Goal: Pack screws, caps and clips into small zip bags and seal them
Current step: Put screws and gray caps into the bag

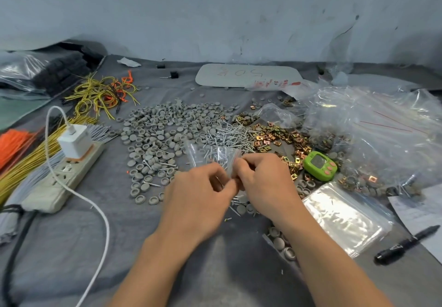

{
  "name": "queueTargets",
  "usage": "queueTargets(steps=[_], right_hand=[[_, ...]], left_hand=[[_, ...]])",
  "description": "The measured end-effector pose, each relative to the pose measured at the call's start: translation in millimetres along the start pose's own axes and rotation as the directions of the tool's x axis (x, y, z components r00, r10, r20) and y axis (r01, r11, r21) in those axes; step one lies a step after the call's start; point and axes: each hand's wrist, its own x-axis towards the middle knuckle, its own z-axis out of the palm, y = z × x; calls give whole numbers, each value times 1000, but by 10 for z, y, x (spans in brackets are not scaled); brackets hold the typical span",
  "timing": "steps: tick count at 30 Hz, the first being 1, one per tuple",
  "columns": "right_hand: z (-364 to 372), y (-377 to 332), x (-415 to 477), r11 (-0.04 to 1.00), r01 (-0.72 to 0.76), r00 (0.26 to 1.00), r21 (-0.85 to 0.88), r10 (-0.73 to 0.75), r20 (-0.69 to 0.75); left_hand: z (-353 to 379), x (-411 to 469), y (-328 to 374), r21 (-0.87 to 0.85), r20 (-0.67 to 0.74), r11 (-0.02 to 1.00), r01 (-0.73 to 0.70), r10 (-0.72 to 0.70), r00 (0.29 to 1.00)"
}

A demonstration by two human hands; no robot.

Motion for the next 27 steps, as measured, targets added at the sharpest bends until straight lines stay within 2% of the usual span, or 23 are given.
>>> queueTargets(steps=[2,5,7,10,12,15,18,20,22,24,25,26,27], right_hand=[[4,-8,-2,1000,16,1000,-19,-15,20],[-60,25,15,997,10,999,-77,-12,-30],[-108,46,22,993,8,998,-118,-15,-56],[-99,26,-14,965,-4,998,-262,-11,-55],[-57,-15,-51,944,1,993,-329,-40,-115],[23,-64,-118,958,167,955,-235,-216,-201],[128,-66,-168,934,315,933,-167,-337,-123],[138,-60,-154,934,334,934,-128,-346,-86],[115,-41,-117,960,277,961,-29,-277,-7],[106,-45,-87,986,80,991,146,-95,99],[115,-43,-69,946,-68,989,317,21,149],[117,-46,-48,827,-225,969,514,133,210],[119,-56,-28,638,-359,933,681,224,282]], left_hand=[[12,32,-13,-23,20,1000,-4,4,1000],[-32,114,-63,-124,2,992,38,-38,999],[-59,149,-109,-101,-114,993,59,-71,991],[-92,125,-97,65,-292,993,94,-72,954],[-71,100,-77,91,-326,994,55,-22,945],[-29,53,-57,149,-366,987,-53,104,925],[18,26,-39,216,-402,964,-156,233,885],[48,15,-45,246,-443,944,-220,311,841],[66,3,-49,226,-466,927,-300,373,802],[80,-3,-36,206,-481,897,-392,442,758],[81,-7,-25,204,-480,880,-429,472,740],[86,-8,-12,204,-472,864,-460,499,727],[91,-13,-2,205,-459,852,-482,518,721]])
